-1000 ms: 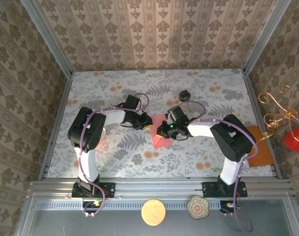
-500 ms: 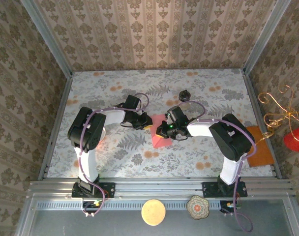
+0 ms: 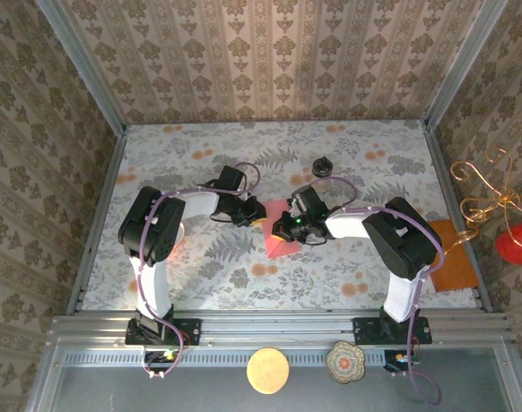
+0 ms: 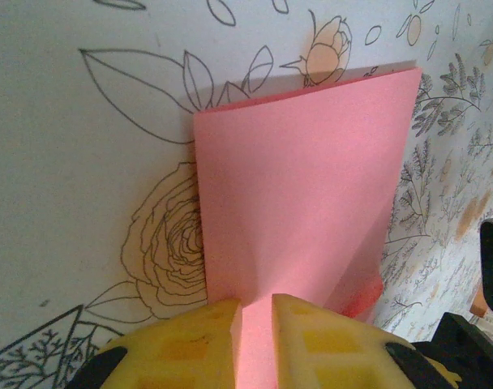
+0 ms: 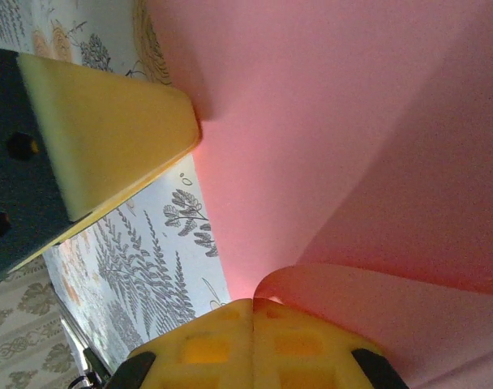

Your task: Fold a paper plane with a square sheet of paper (pick it up from the middle)

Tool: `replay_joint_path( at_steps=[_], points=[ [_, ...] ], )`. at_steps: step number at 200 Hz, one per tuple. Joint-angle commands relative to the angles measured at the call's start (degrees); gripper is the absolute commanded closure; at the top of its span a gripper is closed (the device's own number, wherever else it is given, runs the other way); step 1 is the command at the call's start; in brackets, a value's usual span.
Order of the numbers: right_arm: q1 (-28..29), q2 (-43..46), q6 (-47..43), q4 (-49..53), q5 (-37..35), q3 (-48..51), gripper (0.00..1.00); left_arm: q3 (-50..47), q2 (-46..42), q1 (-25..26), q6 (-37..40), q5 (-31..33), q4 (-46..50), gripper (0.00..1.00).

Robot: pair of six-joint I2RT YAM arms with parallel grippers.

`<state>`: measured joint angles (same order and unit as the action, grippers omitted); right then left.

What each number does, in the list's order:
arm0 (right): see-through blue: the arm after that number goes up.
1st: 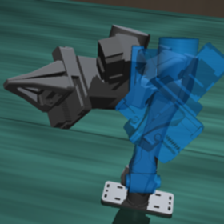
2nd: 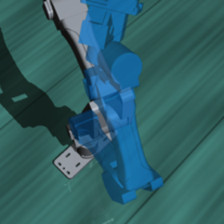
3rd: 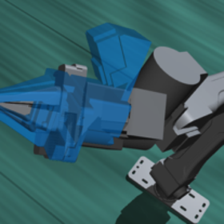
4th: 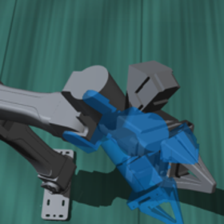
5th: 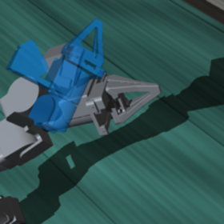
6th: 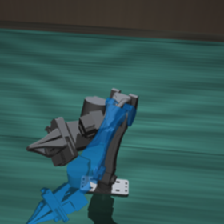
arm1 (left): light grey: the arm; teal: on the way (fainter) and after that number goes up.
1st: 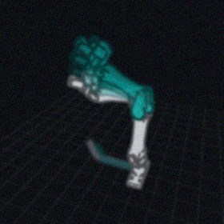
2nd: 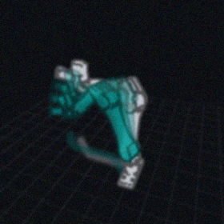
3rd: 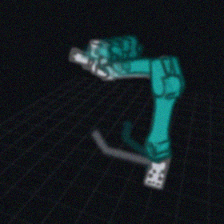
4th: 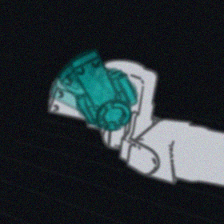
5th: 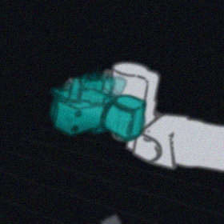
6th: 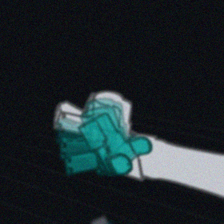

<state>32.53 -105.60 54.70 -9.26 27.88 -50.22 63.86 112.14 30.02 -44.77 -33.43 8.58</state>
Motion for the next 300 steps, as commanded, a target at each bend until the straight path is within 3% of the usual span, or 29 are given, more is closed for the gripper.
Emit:
replay_joint_path(
  at_steps=[1, 300],
  points=[
    [0.42, -1.14, 0.67, -0.98, 1.01, -1.29, 0.96, -1.07, 2.17, 0.48, 0.59, 1.82, 3.55, 0.80],
    [0.42, -2.35, -0.65, 3.71, -1.34, -1.27, 0.94, -1.02, 1.14, 0.57, 0.63, 2.08, 3.81, 0.80]
  ],
)
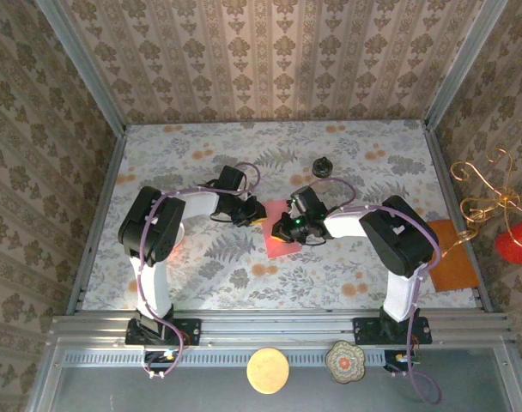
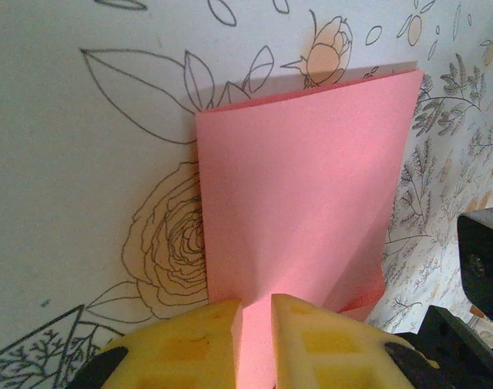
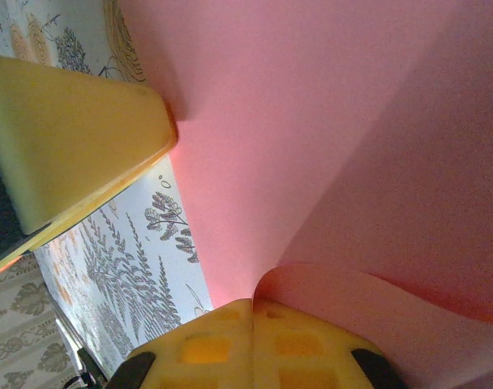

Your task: Fold a paper plane with a square sheet of paper (pick it up from the middle)

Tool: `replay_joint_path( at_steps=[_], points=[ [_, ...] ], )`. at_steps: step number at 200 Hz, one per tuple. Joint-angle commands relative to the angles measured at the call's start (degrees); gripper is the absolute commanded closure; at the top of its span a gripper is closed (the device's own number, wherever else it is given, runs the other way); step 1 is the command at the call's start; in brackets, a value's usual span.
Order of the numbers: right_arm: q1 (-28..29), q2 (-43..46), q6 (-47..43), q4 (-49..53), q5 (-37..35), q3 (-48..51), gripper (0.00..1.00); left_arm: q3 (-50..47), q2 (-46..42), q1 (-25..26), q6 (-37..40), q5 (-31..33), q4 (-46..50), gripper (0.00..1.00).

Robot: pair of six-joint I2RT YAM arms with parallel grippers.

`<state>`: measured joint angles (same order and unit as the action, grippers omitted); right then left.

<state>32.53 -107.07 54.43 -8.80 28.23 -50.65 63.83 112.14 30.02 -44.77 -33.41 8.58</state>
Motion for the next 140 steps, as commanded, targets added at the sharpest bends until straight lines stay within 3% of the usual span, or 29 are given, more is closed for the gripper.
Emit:
replay_joint_path(
  at_steps=[1, 59, 95, 140],
  points=[
    [0.42, -0.87, -0.38, 3.26, -1.69, -0.84, 0.94, -1.00, 1.10, 0.57, 0.60, 2.05, 3.81, 0.80],
    [0.42, -1.25, -0.25, 3.34, -1.42, -0.94, 0.89, -0.79, 0.85, 0.57, 0.54, 2.11, 3.98, 0.80],
    [0.42, -1.69, 0.63, 3.96, -1.73, -0.77, 0.74, 0.14, -1.13, 0.24, -0.20, 2.56, 4.48, 0.79],
    [0.43, -1.89, 1.36, 4.05, -1.97, -0.32, 0.67, -1.22, -5.42, -2.11, -3.45, 2.06, 1.10, 0.77]
  ],
)
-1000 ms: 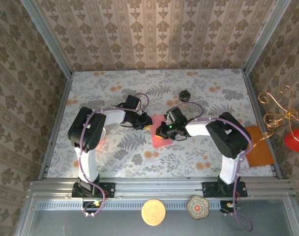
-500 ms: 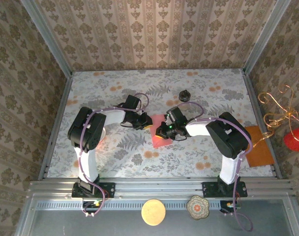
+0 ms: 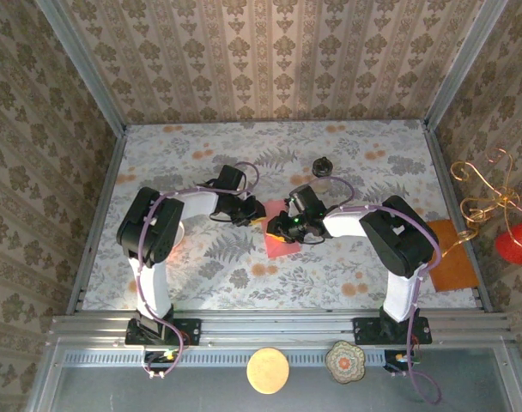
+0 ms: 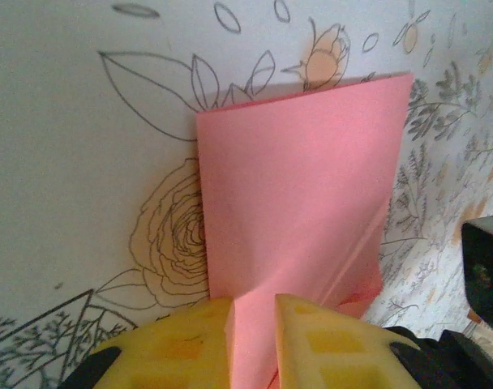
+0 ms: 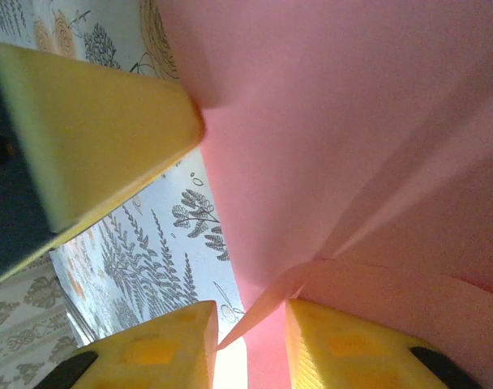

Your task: Fold a paper plane with a square sheet of paper (pick it up from the middle)

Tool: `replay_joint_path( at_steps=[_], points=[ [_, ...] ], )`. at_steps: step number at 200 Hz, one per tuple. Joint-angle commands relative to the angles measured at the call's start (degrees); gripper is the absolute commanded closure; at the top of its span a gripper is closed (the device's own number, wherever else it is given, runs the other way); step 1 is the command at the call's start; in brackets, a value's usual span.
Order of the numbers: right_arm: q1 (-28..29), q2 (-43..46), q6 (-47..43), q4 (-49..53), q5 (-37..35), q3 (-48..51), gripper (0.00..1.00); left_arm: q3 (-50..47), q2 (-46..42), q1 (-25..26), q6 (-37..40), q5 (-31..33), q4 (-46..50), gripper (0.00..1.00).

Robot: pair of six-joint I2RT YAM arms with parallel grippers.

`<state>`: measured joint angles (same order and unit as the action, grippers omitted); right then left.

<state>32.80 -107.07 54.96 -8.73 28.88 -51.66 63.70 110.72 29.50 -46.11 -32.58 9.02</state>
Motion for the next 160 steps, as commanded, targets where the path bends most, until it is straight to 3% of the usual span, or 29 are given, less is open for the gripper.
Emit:
replay_joint_path(
  at_steps=[1, 81, 160],
  points=[
    [0.17, -1.86, 0.85, 4.03, -2.62, 0.68, 0.67, -1.15, -4.09, -1.65, -2.13, 1.22, 0.62, 0.77],
    [0.16, -1.64, 0.23, 3.21, -2.43, 1.65, 0.60, -8.24, -11.36, -3.05, -4.10, 1.99, -3.33, 0.75],
    [0.16, -2.53, -0.94, 4.51, -4.98, 3.76, 0.68, -11.67, -14.39, 1.02, -4.52, 2.88, -3.91, 0.85]
  ],
)
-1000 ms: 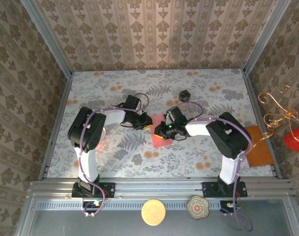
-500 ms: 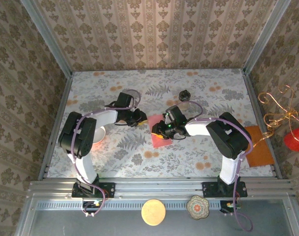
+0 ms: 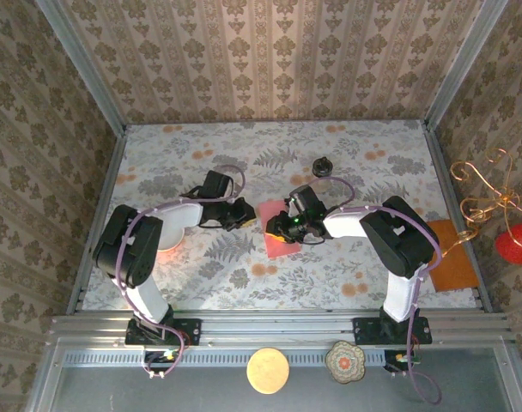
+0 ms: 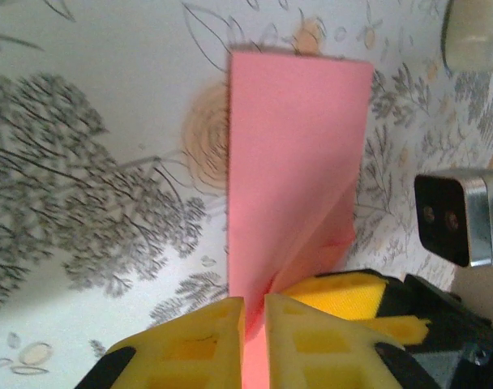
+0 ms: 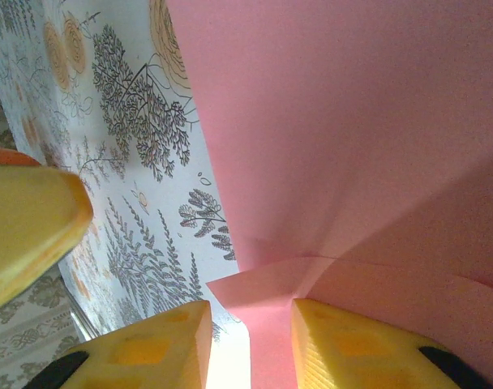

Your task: Fold a paper plane with a square sheet of paper (pick it up from the middle)

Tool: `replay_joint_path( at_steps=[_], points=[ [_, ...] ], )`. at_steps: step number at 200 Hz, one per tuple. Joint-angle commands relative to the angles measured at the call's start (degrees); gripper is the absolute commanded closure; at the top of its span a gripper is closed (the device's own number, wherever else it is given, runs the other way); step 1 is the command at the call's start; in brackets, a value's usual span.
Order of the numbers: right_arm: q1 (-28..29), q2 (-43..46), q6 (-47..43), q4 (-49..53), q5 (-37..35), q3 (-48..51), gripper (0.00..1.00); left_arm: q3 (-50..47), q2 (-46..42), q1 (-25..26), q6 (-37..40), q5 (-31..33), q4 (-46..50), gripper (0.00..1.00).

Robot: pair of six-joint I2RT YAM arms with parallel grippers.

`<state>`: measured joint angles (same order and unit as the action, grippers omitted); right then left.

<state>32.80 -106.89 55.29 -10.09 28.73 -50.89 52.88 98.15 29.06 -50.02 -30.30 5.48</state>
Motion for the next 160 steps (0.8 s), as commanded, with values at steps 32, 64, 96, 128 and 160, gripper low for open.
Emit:
replay_joint_path(
  at_steps=[32, 64, 96, 128, 160],
  points=[
    [0.19, -3.16, -1.54, 6.47, -5.08, 3.25, 0.75, -0.94, -1.25, 3.91, -0.95, 0.61, -0.13, 0.88],
    [0.16, -3.47, -1.94, 7.61, -5.78, 3.30, 0.84, -0.60, -0.03, 5.93, -1.36, 0.85, -0.11, 0.92],
    [0.16, -3.93, -1.54, 8.03, -6.23, 3.35, 0.94, 1.16, 2.75, 7.63, -1.24, 0.68, 0.32, 0.96],
    [0.16, -4.02, -1.25, 7.72, -6.23, 3.60, 0.96, 4.11, 4.80, 8.12, -0.43, 3.10, 3.92, 1.00],
    [0.16, -3.76, -1.24, 7.50, -6.22, 3.78, 0.96, 6.13, 5.93, 8.12, 0.60, 5.40, 6.54, 1.00]
  ],
)
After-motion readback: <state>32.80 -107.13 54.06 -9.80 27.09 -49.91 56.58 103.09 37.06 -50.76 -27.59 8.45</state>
